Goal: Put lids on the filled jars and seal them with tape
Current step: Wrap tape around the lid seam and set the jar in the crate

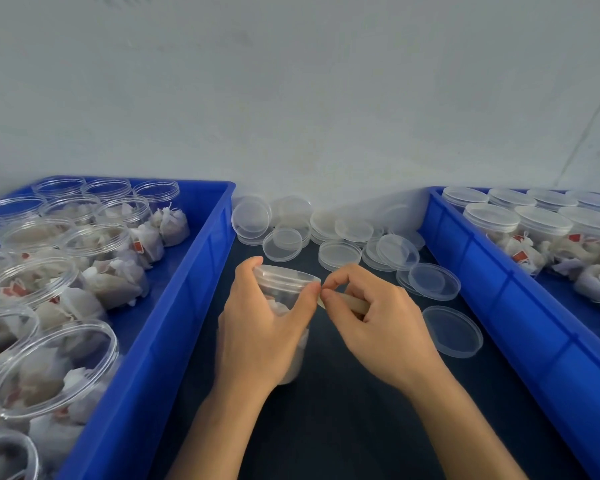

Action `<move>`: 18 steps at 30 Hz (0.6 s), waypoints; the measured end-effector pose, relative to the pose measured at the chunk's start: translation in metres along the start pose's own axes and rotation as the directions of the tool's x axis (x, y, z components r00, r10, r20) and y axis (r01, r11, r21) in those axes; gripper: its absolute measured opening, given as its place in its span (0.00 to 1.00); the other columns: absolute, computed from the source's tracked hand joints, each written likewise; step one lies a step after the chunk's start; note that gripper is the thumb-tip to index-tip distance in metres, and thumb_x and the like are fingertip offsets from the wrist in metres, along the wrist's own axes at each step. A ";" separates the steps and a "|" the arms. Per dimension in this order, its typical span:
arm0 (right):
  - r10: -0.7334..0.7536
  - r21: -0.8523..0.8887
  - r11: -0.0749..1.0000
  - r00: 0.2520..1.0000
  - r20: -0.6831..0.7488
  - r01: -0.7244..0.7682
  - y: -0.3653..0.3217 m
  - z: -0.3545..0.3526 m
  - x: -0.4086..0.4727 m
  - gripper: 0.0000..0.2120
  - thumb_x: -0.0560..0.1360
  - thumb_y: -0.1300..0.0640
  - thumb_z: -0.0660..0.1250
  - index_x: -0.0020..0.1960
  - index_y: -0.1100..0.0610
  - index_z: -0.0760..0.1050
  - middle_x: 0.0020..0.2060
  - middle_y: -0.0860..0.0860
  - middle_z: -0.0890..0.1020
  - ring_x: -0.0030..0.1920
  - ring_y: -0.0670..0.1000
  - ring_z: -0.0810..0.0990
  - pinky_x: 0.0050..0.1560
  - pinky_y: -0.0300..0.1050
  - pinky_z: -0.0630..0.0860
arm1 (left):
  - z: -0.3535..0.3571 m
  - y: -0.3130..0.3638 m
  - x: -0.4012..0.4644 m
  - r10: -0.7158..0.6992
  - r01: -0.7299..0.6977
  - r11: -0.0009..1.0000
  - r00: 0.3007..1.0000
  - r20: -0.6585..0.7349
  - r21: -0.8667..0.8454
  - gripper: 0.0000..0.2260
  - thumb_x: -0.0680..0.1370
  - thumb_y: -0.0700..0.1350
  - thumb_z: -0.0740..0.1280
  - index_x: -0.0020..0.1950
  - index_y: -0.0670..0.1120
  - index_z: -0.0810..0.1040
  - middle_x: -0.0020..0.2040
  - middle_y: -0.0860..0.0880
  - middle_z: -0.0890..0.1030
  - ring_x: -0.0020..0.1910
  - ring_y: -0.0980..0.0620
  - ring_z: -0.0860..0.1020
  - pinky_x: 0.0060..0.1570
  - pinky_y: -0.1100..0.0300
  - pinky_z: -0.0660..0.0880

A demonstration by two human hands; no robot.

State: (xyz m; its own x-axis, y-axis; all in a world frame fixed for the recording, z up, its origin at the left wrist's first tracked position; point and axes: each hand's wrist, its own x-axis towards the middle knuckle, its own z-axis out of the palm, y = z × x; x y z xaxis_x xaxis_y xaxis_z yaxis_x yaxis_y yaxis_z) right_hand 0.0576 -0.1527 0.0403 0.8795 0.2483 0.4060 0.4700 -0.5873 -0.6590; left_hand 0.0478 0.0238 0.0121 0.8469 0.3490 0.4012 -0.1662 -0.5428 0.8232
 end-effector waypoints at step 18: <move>0.066 -0.191 0.976 0.977 -0.204 -0.106 -0.015 0.013 0.000 0.10 0.79 0.38 0.66 0.46 0.42 0.73 0.28 0.41 0.79 0.32 0.48 0.78 0.38 0.48 0.77 | 0.006 0.011 -0.005 -0.070 0.085 0.993 0.983 -0.170 0.087 0.46 0.65 0.79 0.63 0.75 0.53 0.68 0.59 0.58 0.78 0.55 0.55 0.78 0.49 0.58 0.71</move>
State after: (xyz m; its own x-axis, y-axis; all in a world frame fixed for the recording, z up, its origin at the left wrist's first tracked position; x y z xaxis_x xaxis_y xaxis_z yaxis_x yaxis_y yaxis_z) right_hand 0.0514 -0.1339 0.0425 0.8749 0.0464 0.4821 0.3509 -0.7468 -0.5650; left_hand 0.0452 0.0113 0.0170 0.7583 0.5107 0.4051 -0.0488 -0.5753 0.8165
